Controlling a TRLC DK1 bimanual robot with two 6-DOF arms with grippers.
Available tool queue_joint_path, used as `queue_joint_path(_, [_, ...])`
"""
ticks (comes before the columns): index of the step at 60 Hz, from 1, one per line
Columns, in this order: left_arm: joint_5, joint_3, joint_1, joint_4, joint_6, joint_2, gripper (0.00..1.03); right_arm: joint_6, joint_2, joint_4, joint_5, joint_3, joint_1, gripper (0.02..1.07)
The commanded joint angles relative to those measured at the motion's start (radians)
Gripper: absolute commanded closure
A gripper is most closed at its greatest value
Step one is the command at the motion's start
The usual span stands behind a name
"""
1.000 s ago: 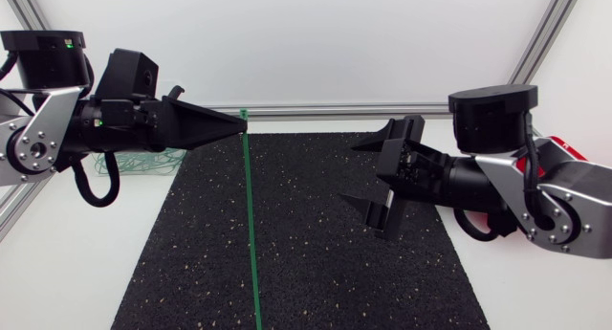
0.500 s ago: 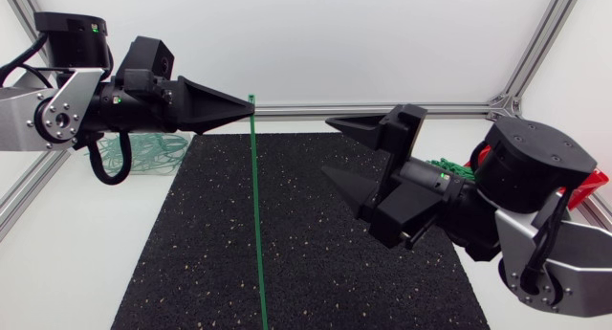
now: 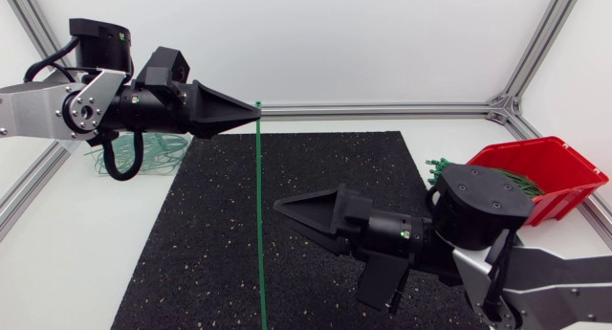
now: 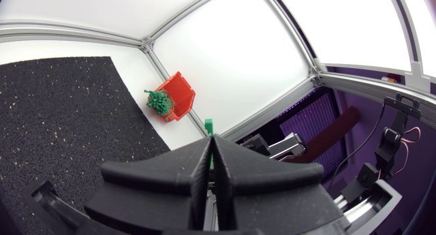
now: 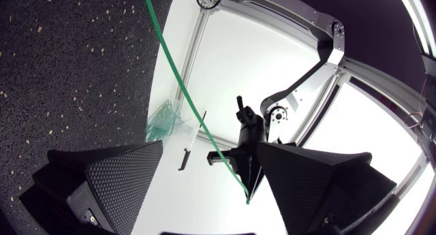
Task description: Take a green cable tie from the red box, thread the tail through the head to close it, then place it in the transparent bin on the left.
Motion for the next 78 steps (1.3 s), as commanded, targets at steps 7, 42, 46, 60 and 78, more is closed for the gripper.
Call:
queue_joint_path(7, [0.007, 0.035, -0.009, -0.025, -0.022, 0.016, 0.99, -0.015, 0.013, -0.007, -0.124, -0.044, 0.022, 0.07])
queue_joint_path(42, [-0.011, 0.057, -0.029, -0.051, -0.02, 0.079, 0.99, -0.01, 0.133, -0.015, -0.26, -0.032, 0.102, 0.32])
queue_joint_path(46, [-0.011, 0.057, -0.029, -0.051, -0.022, 0.079, 0.99, -0.006, 0.14, -0.015, -0.26, -0.032, 0.104, 0.32])
queue_joint_path(60, [-0.013, 0.068, -0.038, -0.055, -0.022, 0.082, 0.99, 0.001, 0.182, -0.011, -0.26, -0.049, 0.111, 0.45])
queue_joint_path(78, [-0.016, 0.066, -0.038, -0.057, -0.02, 0.08, 0.99, 0.002, 0.196, -0.002, -0.257, -0.056, 0.117, 0.59])
